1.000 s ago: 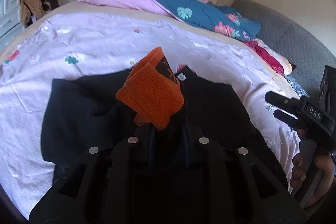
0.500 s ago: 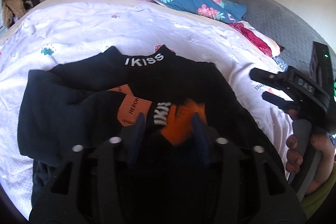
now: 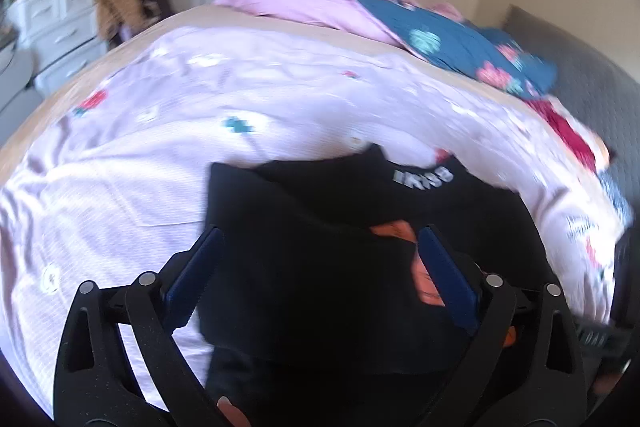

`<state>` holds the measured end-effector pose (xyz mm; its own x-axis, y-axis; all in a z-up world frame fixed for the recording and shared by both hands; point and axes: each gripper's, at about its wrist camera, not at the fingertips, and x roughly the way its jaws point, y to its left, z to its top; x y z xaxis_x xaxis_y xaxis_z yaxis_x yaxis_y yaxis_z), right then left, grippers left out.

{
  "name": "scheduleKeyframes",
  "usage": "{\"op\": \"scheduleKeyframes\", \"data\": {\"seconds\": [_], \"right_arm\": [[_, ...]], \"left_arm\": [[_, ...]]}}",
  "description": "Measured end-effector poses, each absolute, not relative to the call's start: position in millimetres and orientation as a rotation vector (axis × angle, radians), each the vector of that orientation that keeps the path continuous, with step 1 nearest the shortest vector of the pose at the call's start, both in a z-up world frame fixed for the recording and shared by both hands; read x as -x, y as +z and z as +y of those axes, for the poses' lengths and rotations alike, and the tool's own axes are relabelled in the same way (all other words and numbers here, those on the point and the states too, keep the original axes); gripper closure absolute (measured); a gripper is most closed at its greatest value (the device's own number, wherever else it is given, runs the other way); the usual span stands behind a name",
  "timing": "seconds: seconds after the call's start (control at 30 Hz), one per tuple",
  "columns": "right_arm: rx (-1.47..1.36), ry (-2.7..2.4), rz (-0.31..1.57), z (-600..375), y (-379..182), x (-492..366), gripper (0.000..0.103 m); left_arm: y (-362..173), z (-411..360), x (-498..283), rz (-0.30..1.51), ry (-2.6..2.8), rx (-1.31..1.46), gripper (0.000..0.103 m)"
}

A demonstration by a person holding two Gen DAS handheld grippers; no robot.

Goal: Fold small clothes

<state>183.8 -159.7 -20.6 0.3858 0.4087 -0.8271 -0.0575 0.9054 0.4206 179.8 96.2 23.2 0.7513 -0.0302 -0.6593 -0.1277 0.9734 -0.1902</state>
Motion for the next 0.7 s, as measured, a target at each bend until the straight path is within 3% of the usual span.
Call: {"op": "scheduleKeyframes", "data": {"seconds": [0.13, 0.2, 0.23, 0.3, 0.37, 0.7], "right_arm": [[-0.340, 0.311, 1.160, -147, -30, -179, 0.030], [-0.331, 0.341, 1.144, -140, -26, -175, 0.053], [-0.322, 0.346, 1.136, -138, -24, -174, 0.055], [-0.307, 0.374, 1.103, -134, -17, -172, 0.080], [-0.297, 0.392, 1.077, -133, -11, -171, 0.088], [-0.184, 0.456, 0.879, -130, 34, -167, 0.092]], "left_arm": [[24, 128, -178, 0.717, 0.104, 0.319, 0.012], [25, 139, -175, 0.713, 0.156, 0.327, 0.012], [26, 142, -174, 0.710, 0.179, 0.323, 0.012], [27, 150, -170, 0.704, 0.208, 0.334, 0.010], [28, 154, -168, 0.699, 0.208, 0.358, 0.010], [28, 150, -168, 0.700, 0.193, 0.354, 0.010]]}}
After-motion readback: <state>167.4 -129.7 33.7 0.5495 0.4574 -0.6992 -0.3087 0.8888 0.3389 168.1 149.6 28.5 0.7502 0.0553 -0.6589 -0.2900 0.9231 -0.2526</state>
